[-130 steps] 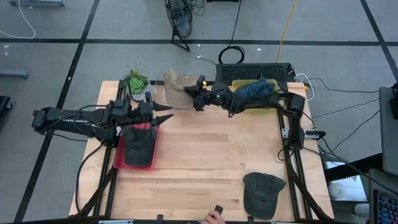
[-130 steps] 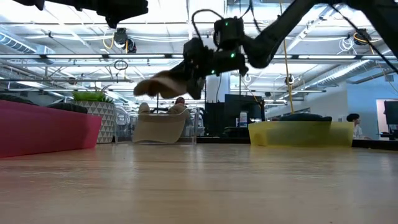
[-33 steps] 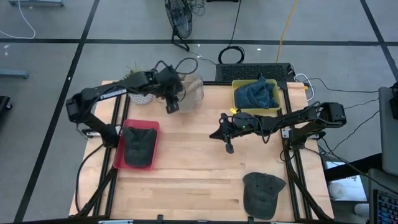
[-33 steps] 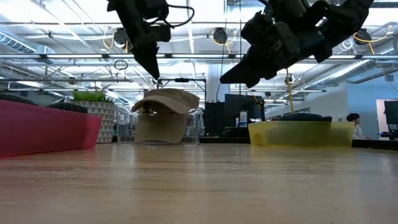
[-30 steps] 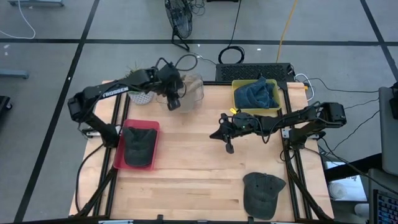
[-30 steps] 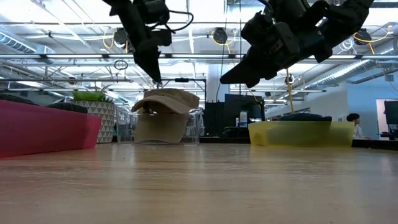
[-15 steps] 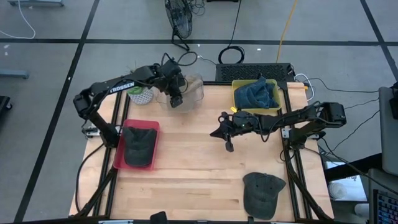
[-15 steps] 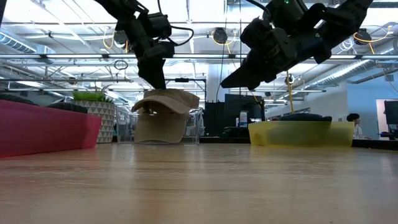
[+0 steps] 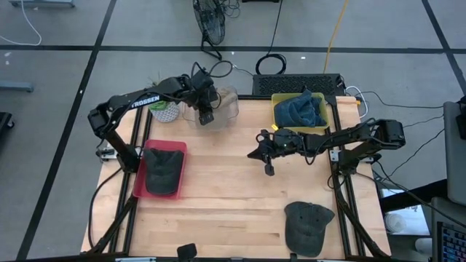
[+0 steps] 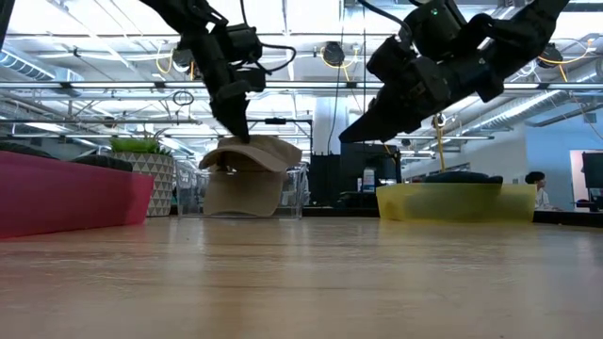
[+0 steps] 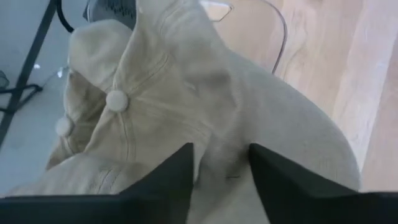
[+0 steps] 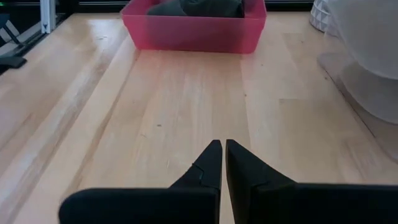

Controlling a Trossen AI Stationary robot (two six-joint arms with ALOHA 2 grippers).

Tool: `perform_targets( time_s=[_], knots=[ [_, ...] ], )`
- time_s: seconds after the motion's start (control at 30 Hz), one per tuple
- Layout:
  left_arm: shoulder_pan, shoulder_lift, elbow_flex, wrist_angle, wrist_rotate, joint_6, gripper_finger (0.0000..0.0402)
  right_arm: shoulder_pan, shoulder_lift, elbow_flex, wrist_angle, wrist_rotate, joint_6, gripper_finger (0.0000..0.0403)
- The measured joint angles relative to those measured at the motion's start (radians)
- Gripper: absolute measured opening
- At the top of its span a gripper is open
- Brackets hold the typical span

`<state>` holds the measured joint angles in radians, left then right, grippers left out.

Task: Pick & Place hat
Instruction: Put the brown cap into the transparent bin

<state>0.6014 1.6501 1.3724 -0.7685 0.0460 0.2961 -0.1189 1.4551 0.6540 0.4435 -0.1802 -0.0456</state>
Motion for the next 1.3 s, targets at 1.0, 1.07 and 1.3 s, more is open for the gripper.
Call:
perform_targets(
  time_s=[1.0, 1.07, 1.3],
  knots=[
    [-0.172, -0.138, -0.012, 0.112, -0.409, 0.008, 0.0011, -0.013, 0.0, -0.004, 0.0, 0.056, -0.019, 0.0],
    [-0.187, -0.138, -0.048, 0.141, -0.441, 0.029, 0.001, -0.013, 0.0, -0.004, 0.0, 0.055, -0.019, 0.0],
    [-0.182, -0.138, -0.277, 0.372, -0.56, 0.051, 0.0013, -0.013, 0.0, -0.004, -0.008, 0.054, -0.021, 0.0]
  ],
)
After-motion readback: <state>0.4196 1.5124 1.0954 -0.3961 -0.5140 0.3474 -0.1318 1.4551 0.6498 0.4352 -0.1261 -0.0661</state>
